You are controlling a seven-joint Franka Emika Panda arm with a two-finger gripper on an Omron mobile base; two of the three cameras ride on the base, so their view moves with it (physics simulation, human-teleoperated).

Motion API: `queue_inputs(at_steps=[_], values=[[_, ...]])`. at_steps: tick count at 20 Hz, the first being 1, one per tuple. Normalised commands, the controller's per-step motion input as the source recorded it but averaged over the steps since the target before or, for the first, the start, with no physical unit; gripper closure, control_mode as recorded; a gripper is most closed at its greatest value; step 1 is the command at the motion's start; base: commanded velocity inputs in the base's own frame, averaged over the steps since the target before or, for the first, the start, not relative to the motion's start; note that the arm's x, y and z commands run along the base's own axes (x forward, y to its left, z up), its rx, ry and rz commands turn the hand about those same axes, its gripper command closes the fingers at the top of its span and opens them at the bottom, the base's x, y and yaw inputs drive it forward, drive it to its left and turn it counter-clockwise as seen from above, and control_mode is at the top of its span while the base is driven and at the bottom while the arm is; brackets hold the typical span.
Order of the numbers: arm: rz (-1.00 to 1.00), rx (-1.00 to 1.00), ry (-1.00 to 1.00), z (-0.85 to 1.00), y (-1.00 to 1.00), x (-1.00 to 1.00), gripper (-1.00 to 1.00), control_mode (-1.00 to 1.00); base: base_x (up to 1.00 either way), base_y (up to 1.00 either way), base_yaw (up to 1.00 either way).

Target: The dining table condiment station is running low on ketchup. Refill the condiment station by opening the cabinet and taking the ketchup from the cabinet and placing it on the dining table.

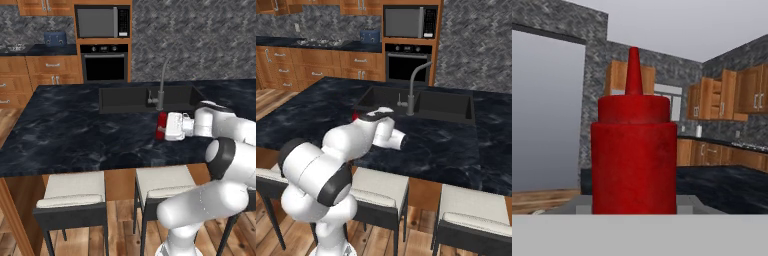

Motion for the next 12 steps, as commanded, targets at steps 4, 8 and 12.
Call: queue_inputs(at_steps=[4, 8, 12], values=[[0.00, 0.00, 0.00, -0.38, -0.02, 0.26, 1.00, -1.00, 0.00, 0.00, 0.00], [0.00, 0.00, 0.00, -0.29, 0.00, 0.30, 1.00, -1.00, 0.00, 0.00, 0.00], [0.00, 0.00, 0.00, -0.36, 0.00, 0.26, 1.00, -1.00, 0.00, 0.00, 0.00]])
